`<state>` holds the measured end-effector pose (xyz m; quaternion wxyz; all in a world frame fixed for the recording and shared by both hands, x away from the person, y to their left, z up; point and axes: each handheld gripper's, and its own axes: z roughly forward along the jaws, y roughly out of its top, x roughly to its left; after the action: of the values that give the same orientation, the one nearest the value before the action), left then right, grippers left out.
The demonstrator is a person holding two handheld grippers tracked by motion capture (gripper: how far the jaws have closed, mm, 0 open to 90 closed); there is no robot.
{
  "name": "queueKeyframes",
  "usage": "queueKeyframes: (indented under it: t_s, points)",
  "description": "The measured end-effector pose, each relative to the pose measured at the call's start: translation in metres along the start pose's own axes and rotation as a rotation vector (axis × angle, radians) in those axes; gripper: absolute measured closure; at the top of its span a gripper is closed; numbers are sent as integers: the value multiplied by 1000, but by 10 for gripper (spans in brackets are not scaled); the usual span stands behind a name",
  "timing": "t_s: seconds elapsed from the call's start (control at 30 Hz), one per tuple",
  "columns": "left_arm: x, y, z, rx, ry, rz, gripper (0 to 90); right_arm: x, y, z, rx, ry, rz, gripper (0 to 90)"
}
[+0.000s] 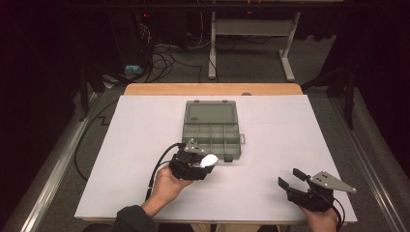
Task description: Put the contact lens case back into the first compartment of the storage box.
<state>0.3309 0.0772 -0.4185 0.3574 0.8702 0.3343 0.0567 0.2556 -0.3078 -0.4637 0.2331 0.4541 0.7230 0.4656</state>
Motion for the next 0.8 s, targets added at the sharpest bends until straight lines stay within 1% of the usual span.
queueKeyframes:
  t_s: [0.27,0.3,0.53,0.8]
  points:
    - [6,1,-6,-20,4,-20,487,0,0,0,0,0,1,322]
    - [7,2,-7,-14,7,-15,487,0,0,0,0,0,1,322]
    - [11,8,-15,-45,22,-22,487,0,0,0,0,0,0,322]
    - [16,17,-20,-55,39,-18,487,0,0,0,-1,0,1,322]
